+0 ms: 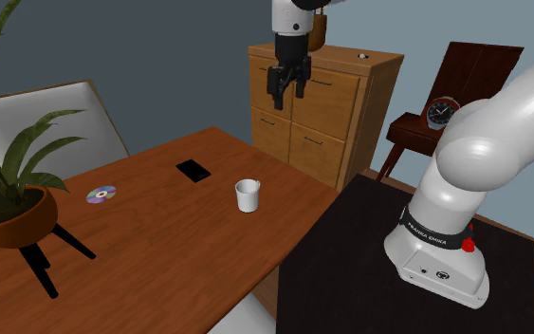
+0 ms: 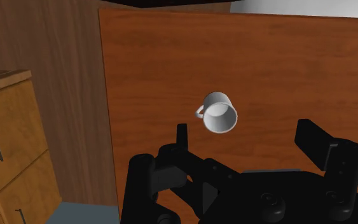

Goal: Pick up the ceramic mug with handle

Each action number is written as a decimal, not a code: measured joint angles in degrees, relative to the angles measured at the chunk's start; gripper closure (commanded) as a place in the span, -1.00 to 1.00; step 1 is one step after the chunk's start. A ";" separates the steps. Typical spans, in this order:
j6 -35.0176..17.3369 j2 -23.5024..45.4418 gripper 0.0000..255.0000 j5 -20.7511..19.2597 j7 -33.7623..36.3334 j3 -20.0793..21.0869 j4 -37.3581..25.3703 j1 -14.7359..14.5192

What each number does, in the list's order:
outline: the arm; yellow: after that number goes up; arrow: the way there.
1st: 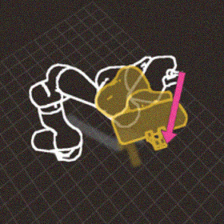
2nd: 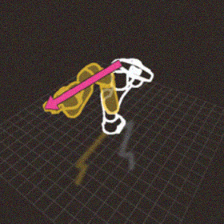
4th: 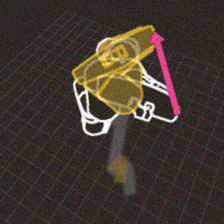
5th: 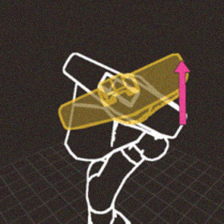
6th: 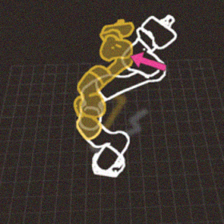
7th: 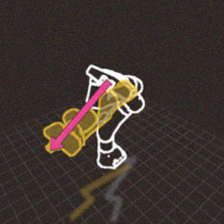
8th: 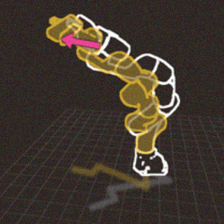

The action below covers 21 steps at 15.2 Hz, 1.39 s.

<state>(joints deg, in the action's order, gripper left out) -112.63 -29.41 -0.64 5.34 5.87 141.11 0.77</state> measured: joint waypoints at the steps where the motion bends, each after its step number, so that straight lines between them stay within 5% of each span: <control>1: -2.02 1.98 -1.00 0.05 0.74 0.57 0.12 -0.12; 9: -17.00 15.15 -1.00 -1.51 3.93 2.36 2.62 0.35; 21: -33.57 42.98 -1.00 -10.03 13.71 3.21 -7.07 -0.60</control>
<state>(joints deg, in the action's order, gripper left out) -146.20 13.57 -10.67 19.05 9.08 134.05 0.18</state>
